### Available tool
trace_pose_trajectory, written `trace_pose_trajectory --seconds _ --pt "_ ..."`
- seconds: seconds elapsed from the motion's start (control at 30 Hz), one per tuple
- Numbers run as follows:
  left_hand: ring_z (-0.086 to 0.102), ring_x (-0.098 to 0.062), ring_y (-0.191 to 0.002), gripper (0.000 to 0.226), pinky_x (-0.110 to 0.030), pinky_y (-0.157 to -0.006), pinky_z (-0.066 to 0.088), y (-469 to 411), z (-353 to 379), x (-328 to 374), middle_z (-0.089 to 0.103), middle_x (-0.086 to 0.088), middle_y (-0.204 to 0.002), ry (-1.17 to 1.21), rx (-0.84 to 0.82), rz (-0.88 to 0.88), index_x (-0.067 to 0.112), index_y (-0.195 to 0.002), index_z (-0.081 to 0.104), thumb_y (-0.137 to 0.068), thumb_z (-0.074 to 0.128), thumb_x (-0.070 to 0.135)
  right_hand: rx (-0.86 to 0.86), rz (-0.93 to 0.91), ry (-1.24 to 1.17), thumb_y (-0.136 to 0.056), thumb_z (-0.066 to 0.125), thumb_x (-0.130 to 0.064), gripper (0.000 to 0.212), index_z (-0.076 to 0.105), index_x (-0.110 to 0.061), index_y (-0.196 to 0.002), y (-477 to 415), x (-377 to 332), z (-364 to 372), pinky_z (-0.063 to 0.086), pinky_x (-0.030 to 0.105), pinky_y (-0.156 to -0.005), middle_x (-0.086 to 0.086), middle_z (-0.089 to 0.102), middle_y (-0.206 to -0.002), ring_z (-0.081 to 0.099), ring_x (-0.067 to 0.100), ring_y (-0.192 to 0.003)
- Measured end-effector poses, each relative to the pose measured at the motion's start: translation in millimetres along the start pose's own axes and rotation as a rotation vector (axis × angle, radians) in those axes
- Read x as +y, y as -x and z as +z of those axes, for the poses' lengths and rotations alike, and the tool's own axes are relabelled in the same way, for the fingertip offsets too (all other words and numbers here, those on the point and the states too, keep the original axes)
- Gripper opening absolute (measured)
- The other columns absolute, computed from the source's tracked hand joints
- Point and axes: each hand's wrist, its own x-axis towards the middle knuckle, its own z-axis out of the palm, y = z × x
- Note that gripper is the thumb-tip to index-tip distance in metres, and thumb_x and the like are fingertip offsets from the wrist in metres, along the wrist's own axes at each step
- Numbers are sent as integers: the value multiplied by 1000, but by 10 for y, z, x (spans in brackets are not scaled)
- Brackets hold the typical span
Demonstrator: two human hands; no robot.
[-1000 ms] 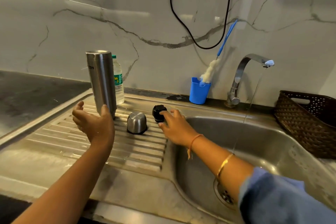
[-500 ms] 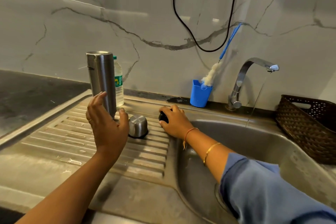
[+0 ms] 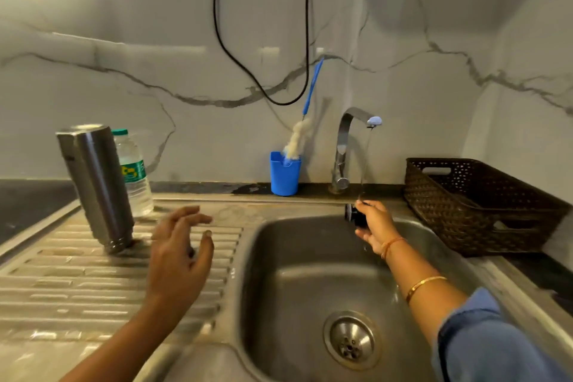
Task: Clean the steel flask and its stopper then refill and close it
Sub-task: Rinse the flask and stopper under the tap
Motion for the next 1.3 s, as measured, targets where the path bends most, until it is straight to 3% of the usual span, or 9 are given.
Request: trace_pose_trajectory --seconds 0.13,0.27,0.47,0.7,0.8,0.9,1.03,1.17,1.3 --pt "51 -14 -109 21 -33 -93 41 51 383 326 50 5 -117 56 -159 -89 27 -95 60 -85 65 10 -137 112 -146 -94 55 -28 11 55 -18 -98 79 24 78 44 31 -61 9 56 -98 52 21 -80" --pt "47 6 -103 19 -13 -87 39 31 772 573 43 15 -116 106 -335 -126 32 -97 57 -89 62 16 -144 143 -299 -96 53 -30 20 54 -11 -105 77 -41 86 47 32 -63 11 55 -93 51 22 -79" --pt "47 2 -89 30 -10 -76 39 -169 1384 860 47 8 -121 83 -550 -255 28 -117 51 -90 62 23 -78 306 -385 -96 49 -39 31 50 -10 -106 67 8 37 43 29 -58 12 51 -88 48 20 -71" --pt "38 -21 -134 58 -32 -108 33 -534 2017 1033 33 -8 -151 119 -699 -303 19 -148 26 -98 47 37 -186 347 -459 -97 32 -51 48 59 -11 -91 49 35 99 35 24 -56 10 57 -74 48 17 -64" --pt "37 -21 -135 50 -31 -109 31 -646 2238 1102 32 -8 -151 107 -805 -226 15 -146 31 -101 40 32 -240 366 -612 -97 36 -43 37 60 -15 -98 67 70 214 42 28 -70 10 60 -89 54 20 -81" --pt "51 -20 -118 34 -27 -96 39 -751 2406 1180 51 -11 -134 73 -861 -214 10 -131 50 -102 37 24 -193 312 -682 -101 28 -36 29 51 -22 -89 11 52 263 38 25 -66 -7 46 -84 45 14 -72" --pt "56 -21 -109 33 -27 -91 41 -841 2535 1272 60 -10 -119 140 -901 -236 8 -125 56 -102 38 25 -35 365 -606 -96 32 -56 48 56 -14 -94 -60 24 157 38 33 -83 6 57 -94 51 19 -86" --pt "58 -20 -80 29 -35 -78 49 -793 2594 1304 61 -12 -87 632 -725 -748 8 -91 61 -102 41 26 105 225 -365 -91 34 -63 57 54 -15 -114 -141 31 131 46 39 -82 10 60 -106 54 24 -95" --pt "57 -27 -83 22 -38 -73 47 -722 2540 1298 61 -17 -95 1041 -551 -1305 4 -102 56 -100 43 22 199 30 -50 -93 42 -52 55 44 -8 -126 -95 -5 189 45 43 -96 17 54 -122 54 32 -109"
